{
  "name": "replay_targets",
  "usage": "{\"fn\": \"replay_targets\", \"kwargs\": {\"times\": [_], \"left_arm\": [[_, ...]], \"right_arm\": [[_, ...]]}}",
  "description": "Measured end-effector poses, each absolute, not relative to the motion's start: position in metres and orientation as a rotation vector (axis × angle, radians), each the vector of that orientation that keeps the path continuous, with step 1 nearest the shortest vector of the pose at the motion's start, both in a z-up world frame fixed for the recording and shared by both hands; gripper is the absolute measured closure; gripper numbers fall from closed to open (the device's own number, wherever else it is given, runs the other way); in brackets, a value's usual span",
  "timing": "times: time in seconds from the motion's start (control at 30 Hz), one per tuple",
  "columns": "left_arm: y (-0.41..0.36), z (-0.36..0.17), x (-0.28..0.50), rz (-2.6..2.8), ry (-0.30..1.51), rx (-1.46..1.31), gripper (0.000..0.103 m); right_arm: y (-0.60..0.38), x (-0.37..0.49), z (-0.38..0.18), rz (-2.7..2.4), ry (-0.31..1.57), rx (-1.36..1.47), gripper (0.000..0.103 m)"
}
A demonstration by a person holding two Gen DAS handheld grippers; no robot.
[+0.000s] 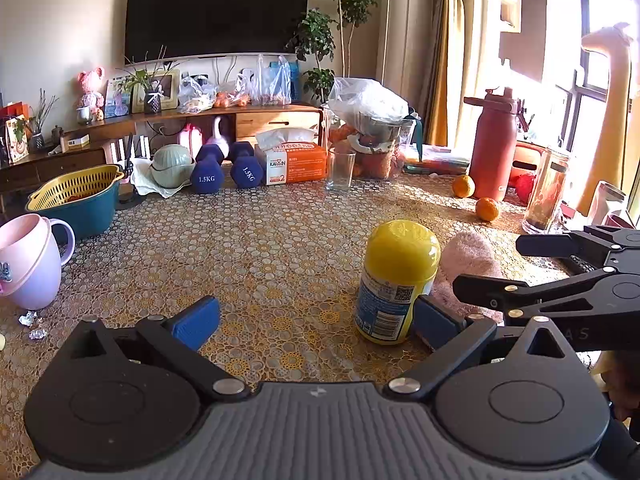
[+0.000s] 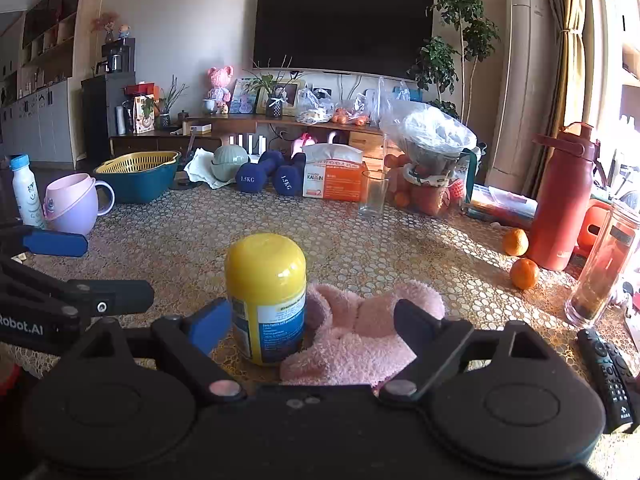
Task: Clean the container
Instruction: 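Grasp the yellow-capped Gummies bottle with the right gripper and lift it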
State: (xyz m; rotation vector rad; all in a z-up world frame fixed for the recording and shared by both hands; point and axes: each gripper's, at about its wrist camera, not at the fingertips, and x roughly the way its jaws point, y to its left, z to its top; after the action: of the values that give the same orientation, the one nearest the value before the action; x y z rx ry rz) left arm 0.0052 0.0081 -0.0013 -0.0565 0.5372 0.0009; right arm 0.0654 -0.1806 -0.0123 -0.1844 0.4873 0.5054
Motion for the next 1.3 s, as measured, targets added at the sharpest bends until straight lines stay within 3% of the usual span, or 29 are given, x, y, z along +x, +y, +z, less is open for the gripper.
{"fn": "replay_targets", "kwargs": {"times": [0.97,1.07,1.1,1.13,1.3], "left_arm": [[0.029,-0.023,0.026,0.048,0.598,-0.082,0.000],[0.030,-0.023,0.025,0.052,0.596,-0.085,0.000],[0.029,-0.022,0.025,0.051,0.597,-0.086,0.000],[0.029,-0.022,0.025,0.051,0.596,-0.084,0.000],[0.025,-0.019,0.020,0.045,0.585,-0.065,0.000]], "right_arm": [[-0.126,0.118,-0.033,0.592,0.545,-0.234,0.018],[-0.124,0.116,-0.030,0.598,0.533,-0.240,0.021],[-0.123,0.116,-0.029,0.606,0.531,-0.247,0.027],[-0.122,0.116,-0.029,0.610,0.533,-0.255,0.039],[-0.120,0.116,-0.029,0.609,0.534,-0.265,0.041]]}}
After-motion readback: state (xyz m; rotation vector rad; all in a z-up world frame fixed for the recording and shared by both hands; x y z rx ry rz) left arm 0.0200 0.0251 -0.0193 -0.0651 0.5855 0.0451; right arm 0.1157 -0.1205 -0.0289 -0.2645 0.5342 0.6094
